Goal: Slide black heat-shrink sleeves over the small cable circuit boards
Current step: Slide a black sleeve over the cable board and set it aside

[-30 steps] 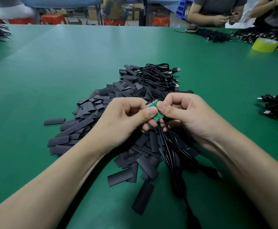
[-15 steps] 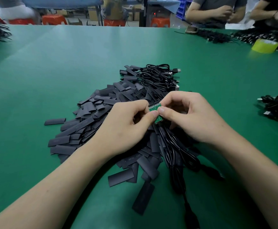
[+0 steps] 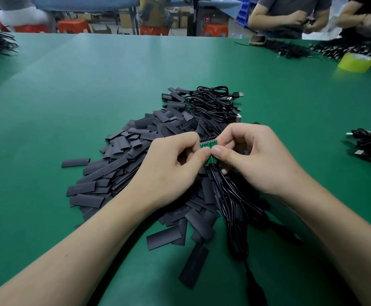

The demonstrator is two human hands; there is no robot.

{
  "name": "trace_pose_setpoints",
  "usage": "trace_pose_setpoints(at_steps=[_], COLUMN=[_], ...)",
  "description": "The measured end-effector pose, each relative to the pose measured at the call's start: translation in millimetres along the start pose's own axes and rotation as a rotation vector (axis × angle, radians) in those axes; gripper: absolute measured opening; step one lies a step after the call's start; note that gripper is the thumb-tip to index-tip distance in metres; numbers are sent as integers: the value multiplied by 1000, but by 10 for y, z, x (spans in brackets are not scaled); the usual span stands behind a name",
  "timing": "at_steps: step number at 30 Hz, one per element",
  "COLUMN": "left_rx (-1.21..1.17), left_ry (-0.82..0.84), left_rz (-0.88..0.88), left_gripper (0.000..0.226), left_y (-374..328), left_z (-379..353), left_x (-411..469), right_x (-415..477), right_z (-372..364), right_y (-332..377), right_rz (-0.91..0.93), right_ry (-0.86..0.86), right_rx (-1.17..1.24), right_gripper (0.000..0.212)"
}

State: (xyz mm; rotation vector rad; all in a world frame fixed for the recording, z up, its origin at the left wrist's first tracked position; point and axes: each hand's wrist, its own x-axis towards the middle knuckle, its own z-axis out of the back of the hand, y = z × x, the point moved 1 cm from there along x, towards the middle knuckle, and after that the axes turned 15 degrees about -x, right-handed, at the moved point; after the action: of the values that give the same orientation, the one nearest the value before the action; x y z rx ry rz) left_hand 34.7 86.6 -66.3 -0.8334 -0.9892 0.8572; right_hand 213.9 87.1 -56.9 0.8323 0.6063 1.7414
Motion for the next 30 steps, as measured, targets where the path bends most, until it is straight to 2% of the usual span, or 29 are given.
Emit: trace_pose_setpoints(at_steps=[3,12,21,25,27,30], left_rx=[-6,18,22,42,16,-56], left_ry=[-9,-44,-97,-90,-85,-53], left_rz=[3,-8,-8,-7,0,21], left_gripper=[35,36,34,33,34,34], left_y=[-5,-18,0,25,49,90], left_z=[-1,0,-25,-2,16,39], left_x=[6,-7,7,24,27,30], right_x=[-1,-64,-120,-61,-22,-3], right_z=[0,-23,-138,-58,93,366], right_y=[15,149,236,199,120,-29], right_rz=[-24,-19,-90,-134,-159,-244], right_ry=[-13,-164,-276,-246,-249,-210], right_rx=[31,-255,-292,-246,-320,-600], right_gripper=[23,20,19,16,15,17])
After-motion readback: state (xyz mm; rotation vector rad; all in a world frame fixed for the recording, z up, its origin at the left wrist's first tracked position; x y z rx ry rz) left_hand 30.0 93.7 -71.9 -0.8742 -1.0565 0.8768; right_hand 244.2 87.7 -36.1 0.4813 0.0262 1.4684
